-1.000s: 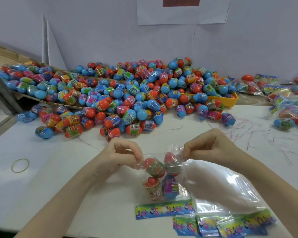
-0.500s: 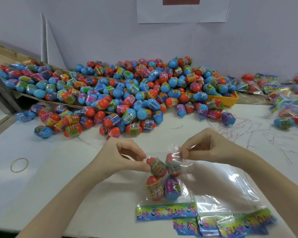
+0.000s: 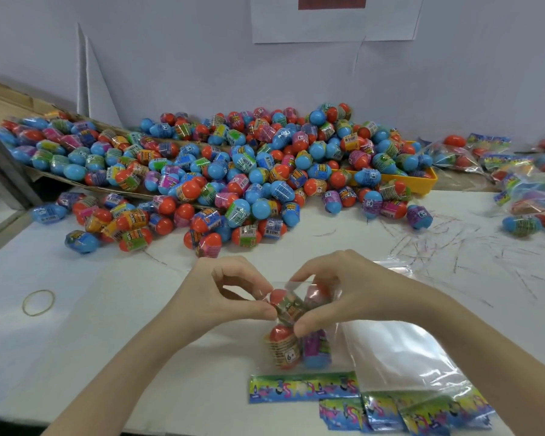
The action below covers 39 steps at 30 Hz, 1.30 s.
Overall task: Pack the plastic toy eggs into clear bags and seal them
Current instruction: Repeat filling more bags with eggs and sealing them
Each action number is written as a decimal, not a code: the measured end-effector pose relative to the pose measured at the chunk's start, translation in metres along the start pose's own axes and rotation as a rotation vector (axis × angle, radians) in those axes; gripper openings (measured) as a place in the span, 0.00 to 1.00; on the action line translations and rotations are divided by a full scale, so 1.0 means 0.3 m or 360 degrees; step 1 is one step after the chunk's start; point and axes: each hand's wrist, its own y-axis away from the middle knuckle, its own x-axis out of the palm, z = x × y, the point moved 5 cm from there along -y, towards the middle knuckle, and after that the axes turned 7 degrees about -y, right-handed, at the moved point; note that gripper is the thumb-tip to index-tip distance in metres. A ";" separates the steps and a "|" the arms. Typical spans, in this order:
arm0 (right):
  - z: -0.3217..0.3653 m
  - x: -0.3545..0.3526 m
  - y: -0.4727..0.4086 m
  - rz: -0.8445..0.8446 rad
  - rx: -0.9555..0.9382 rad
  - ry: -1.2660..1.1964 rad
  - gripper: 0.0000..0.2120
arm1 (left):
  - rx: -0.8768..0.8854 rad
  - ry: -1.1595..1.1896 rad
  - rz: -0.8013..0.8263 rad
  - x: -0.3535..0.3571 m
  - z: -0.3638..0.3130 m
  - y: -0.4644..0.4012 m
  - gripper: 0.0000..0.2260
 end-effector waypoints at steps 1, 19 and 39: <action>-0.010 -0.002 0.002 0.0001 0.0003 -0.0087 0.20 | -0.0016 -0.0001 -0.0002 0.000 0.003 0.003 0.09; -0.080 -0.018 0.076 -0.0002 -0.0037 -0.1098 0.23 | -0.0460 0.0165 0.0118 0.070 0.017 0.034 0.06; -0.250 -0.430 0.227 -0.1361 0.0333 -0.0769 0.17 | -0.0295 -0.0965 -0.1076 -0.140 0.037 -0.017 0.07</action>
